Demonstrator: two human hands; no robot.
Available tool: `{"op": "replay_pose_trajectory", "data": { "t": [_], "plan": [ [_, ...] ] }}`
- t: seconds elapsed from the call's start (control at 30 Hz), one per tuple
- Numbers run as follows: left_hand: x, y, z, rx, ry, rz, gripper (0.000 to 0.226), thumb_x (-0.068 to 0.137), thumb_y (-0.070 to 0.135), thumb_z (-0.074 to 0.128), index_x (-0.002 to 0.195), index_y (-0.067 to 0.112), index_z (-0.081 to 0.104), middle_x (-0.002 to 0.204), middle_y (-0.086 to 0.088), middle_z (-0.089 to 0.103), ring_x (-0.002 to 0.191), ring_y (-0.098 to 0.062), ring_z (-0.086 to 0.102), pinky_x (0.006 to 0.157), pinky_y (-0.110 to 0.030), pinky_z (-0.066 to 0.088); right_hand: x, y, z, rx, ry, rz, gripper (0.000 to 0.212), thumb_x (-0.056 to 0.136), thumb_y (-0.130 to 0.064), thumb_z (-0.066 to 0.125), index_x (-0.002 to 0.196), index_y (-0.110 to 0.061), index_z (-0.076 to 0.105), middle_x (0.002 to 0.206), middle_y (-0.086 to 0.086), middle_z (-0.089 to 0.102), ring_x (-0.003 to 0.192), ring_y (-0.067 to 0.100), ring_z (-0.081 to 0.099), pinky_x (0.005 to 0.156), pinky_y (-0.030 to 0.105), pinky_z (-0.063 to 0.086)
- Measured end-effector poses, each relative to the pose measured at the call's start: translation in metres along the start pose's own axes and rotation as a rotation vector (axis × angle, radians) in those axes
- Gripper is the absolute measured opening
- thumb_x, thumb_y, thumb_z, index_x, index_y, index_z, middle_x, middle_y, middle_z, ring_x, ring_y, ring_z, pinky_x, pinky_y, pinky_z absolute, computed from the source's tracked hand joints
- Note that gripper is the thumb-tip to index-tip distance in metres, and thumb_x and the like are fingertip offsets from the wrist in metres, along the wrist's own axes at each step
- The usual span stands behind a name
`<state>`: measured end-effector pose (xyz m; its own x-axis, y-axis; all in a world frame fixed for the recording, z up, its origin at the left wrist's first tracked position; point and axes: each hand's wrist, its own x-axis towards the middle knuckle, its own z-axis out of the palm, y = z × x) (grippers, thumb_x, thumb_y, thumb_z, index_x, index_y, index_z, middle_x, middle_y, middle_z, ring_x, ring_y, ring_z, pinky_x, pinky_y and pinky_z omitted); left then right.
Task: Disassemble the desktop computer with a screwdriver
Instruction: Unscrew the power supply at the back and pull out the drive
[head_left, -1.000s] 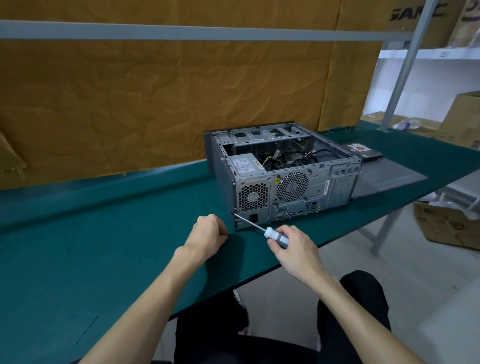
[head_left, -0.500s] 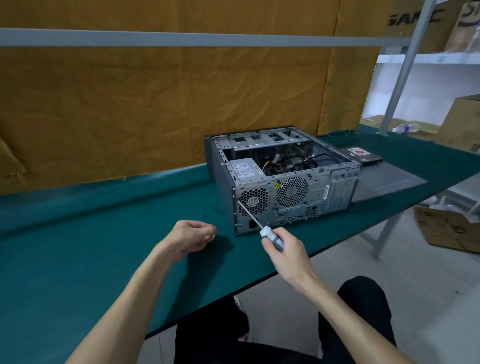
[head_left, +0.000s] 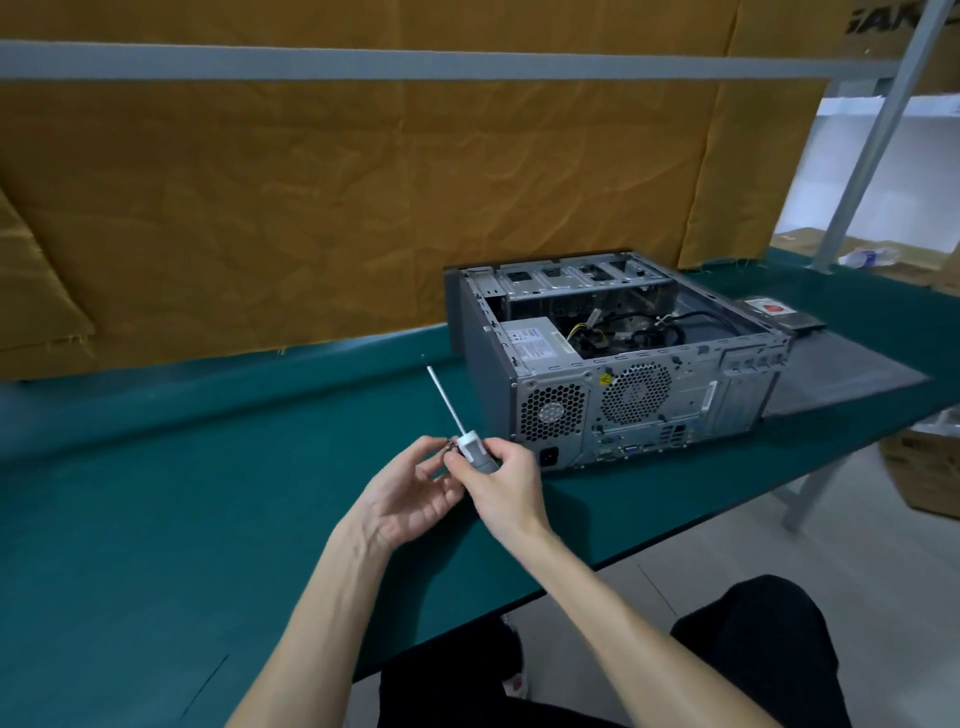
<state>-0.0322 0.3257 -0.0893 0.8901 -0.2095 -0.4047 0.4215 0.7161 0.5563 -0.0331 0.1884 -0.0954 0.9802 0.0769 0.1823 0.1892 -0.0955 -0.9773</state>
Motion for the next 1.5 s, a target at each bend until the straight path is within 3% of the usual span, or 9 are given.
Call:
{"op": "replay_pose_trajectory", "data": {
  "t": [0.2, 0.33, 0.6, 0.77, 1.0, 1.13, 1.27, 1.37, 1.5],
  "plan": [
    [0.006, 0.001, 0.008, -0.132, 0.14, 0.055, 0.013, 0.081, 0.007, 0.04, 0.084, 0.004, 0.053, 0.074, -0.014, 0.055, 0.062, -0.023, 0.051, 0.066, -0.031, 0.053, 0.005, 0.007, 0.009, -0.097, -0.022, -0.044, 0.013, 0.077, -0.03, 0.076, 0.082, -0.017, 0.077, 0.073, 0.0, 0.074, 0.068, 0.018, 0.069, 0.061, 0.036, 0.055],
    [0.01, 0.001, 0.007, -0.15, 0.128, 0.05, 0.009, 0.076, 0.011, 0.032, 0.071, 0.014, 0.039, 0.059, -0.004, 0.038, 0.041, -0.014, 0.03, 0.041, -0.021, 0.028, 0.01, 0.011, 0.006, 0.018, -0.101, 0.001, 0.01, 0.082, -0.012, 0.075, 0.083, -0.021, 0.08, 0.074, -0.003, 0.077, 0.065, 0.006, 0.071, 0.055, 0.017, 0.049],
    [0.007, 0.004, 0.0, -0.26, 0.136, 0.092, 0.012, 0.073, 0.009, 0.037, 0.073, 0.009, 0.049, 0.068, -0.009, 0.054, 0.049, -0.017, 0.044, 0.05, -0.024, 0.036, 0.012, 0.006, -0.011, -0.229, 0.037, -0.049, 0.019, 0.084, -0.022, 0.071, 0.07, -0.013, 0.061, 0.056, -0.006, 0.056, 0.051, 0.007, 0.044, 0.051, 0.029, 0.038],
    [-0.011, 0.01, -0.016, -0.339, 0.115, 0.149, 0.034, 0.084, 0.007, 0.042, 0.106, -0.004, 0.065, 0.114, -0.022, 0.07, 0.083, -0.027, 0.073, 0.082, -0.031, 0.054, 0.001, 0.01, -0.033, -0.621, -0.047, 0.008, 0.023, 0.087, -0.027, 0.068, 0.066, -0.028, 0.06, 0.057, -0.011, 0.058, 0.054, 0.014, 0.053, 0.046, 0.027, 0.034],
    [-0.016, 0.004, -0.019, -0.39, 0.098, 0.259, 0.039, 0.099, -0.01, 0.029, 0.126, -0.007, 0.057, 0.114, -0.021, 0.072, 0.11, -0.027, 0.068, 0.092, -0.034, 0.058, 0.003, 0.007, -0.016, -0.908, -0.02, 0.027, 0.027, 0.089, -0.028, 0.066, 0.065, -0.017, 0.059, 0.064, -0.002, 0.062, 0.057, 0.022, 0.054, 0.047, 0.027, 0.032],
    [-0.018, -0.001, -0.026, -0.418, 0.082, 0.284, 0.048, 0.097, -0.016, 0.021, 0.128, -0.006, 0.057, 0.128, -0.024, 0.065, 0.119, -0.03, 0.063, 0.102, -0.04, 0.048, 0.003, 0.009, -0.012, -0.768, 0.016, 0.12, 0.031, 0.088, -0.028, 0.068, 0.063, -0.015, 0.057, 0.059, -0.006, 0.06, 0.054, 0.02, 0.054, 0.052, 0.028, 0.035],
    [-0.02, -0.007, -0.018, -0.387, 0.085, 0.199, 0.047, 0.089, -0.007, 0.029, 0.127, -0.011, 0.056, 0.13, -0.032, 0.061, 0.122, -0.038, 0.061, 0.102, -0.046, 0.049, -0.001, -0.007, -0.003, -0.102, -0.117, 0.083, 0.025, 0.081, -0.019, 0.078, 0.07, 0.0, 0.066, 0.052, -0.005, 0.047, 0.05, 0.011, 0.036, 0.052, 0.028, 0.029],
    [-0.025, -0.012, -0.001, -0.378, 0.055, 0.164, 0.047, 0.092, 0.005, 0.035, 0.129, -0.014, 0.055, 0.131, -0.033, 0.059, 0.123, -0.032, 0.056, 0.112, -0.044, 0.042, -0.003, -0.023, 0.006, -0.089, -0.208, -0.006, 0.012, 0.079, -0.017, 0.078, 0.068, -0.013, 0.075, 0.058, -0.007, 0.064, 0.054, 0.003, 0.053, 0.054, 0.021, 0.042],
    [-0.03, -0.013, 0.023, -0.443, 0.034, 0.135, 0.037, 0.101, 0.002, 0.031, 0.12, -0.014, 0.058, 0.122, -0.032, 0.065, 0.113, -0.04, 0.064, 0.092, -0.048, 0.051, -0.002, -0.029, -0.002, -0.113, -0.184, -0.028, 0.023, 0.08, -0.013, 0.079, 0.059, -0.018, 0.07, 0.055, -0.014, 0.059, 0.053, -0.002, 0.051, 0.054, 0.016, 0.041]
  ]
}}
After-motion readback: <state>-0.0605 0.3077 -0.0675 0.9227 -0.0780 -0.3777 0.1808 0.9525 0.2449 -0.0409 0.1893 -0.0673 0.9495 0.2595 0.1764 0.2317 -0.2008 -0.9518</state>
